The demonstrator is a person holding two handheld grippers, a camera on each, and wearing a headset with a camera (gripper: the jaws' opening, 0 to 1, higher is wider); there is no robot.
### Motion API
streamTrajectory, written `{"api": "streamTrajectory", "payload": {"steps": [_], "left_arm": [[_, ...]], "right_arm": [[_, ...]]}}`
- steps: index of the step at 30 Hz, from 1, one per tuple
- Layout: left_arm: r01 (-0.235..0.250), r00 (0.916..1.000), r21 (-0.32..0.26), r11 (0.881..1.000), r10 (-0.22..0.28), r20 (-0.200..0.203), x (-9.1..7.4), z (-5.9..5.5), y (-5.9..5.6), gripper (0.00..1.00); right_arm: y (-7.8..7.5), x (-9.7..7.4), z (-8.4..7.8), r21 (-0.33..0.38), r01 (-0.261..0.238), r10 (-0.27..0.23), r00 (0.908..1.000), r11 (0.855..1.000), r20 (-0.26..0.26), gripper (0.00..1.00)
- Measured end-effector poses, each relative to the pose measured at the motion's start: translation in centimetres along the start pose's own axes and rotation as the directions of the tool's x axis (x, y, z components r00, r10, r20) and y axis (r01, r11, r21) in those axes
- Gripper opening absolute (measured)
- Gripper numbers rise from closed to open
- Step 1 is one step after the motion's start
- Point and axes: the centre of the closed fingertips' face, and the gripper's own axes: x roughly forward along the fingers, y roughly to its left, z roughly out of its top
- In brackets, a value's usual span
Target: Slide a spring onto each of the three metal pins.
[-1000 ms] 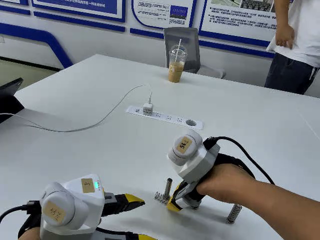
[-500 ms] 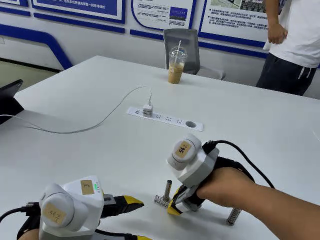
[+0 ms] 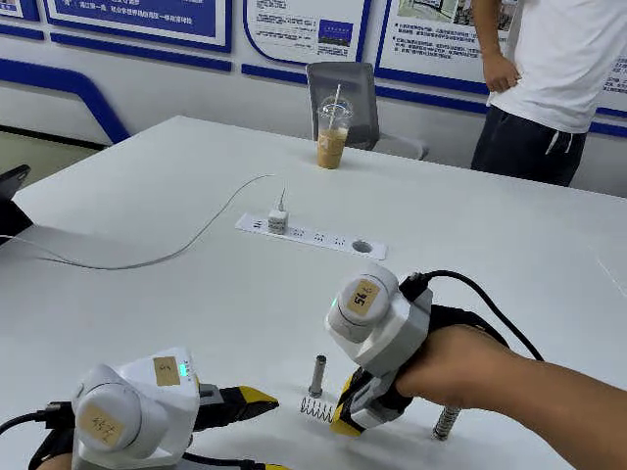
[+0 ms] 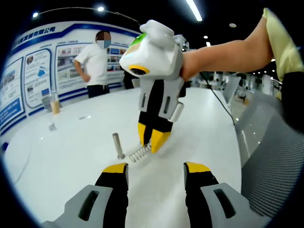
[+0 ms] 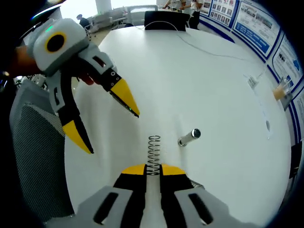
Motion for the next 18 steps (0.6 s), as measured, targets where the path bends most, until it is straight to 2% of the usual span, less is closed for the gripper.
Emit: {"api": "streamTrajectory", "payload": {"steps": [6,12,18], "left_arm": [[0.014,0.9999,0.017,1.0,-0.014,0.002,0.2,0.4,-0.4,0.46],[0.028,0.9996,0.033,0.999,-0.028,0.005,0.4,0.6,-0.7,0.43],[0.055,0.9985,0.063,0.996,-0.055,0.002,0.6,0.6,-1.4,0.37]], "right_arm": [[1.7,-0.9,-0.2,-0.067,-0.045,0.045,0.999,0.997,-0.006,0.12],[2.8,-1.6,-0.1,-0.123,-0.063,0.062,0.998,0.99,-0.007,0.12],[4.2,-2.3,0.3,-0.184,-0.096,0.096,0.9953,0.978,-0.007,0.12]]}}
